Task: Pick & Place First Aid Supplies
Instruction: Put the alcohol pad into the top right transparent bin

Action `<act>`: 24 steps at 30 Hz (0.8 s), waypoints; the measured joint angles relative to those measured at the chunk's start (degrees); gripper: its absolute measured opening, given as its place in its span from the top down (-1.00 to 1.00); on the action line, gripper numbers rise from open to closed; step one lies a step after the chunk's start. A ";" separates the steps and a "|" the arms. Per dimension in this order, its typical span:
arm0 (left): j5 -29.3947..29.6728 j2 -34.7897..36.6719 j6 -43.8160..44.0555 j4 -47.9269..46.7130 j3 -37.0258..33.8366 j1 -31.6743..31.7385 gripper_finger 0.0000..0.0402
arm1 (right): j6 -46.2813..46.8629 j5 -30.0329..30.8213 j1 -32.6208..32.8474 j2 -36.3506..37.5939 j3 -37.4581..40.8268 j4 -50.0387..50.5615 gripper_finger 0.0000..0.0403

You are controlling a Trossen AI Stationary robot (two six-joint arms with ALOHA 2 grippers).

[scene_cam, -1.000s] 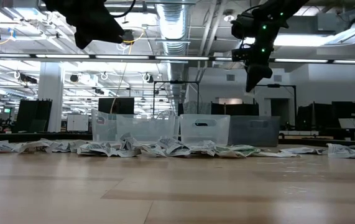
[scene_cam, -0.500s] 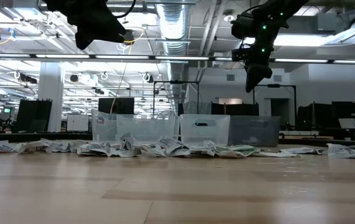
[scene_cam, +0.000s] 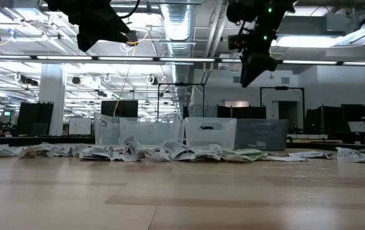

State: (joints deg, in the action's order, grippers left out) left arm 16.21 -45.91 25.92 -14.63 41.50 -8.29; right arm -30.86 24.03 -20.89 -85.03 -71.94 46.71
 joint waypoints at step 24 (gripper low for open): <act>-6.30 2.05 -3.20 -0.75 0.00 0.02 0.44 | 17.30 -21.18 11.37 0.00 0.00 5.39 0.41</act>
State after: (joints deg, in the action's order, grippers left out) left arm 9.90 -43.86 22.72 -15.38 41.50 -8.27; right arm -13.55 2.85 -9.52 -85.03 -71.94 52.11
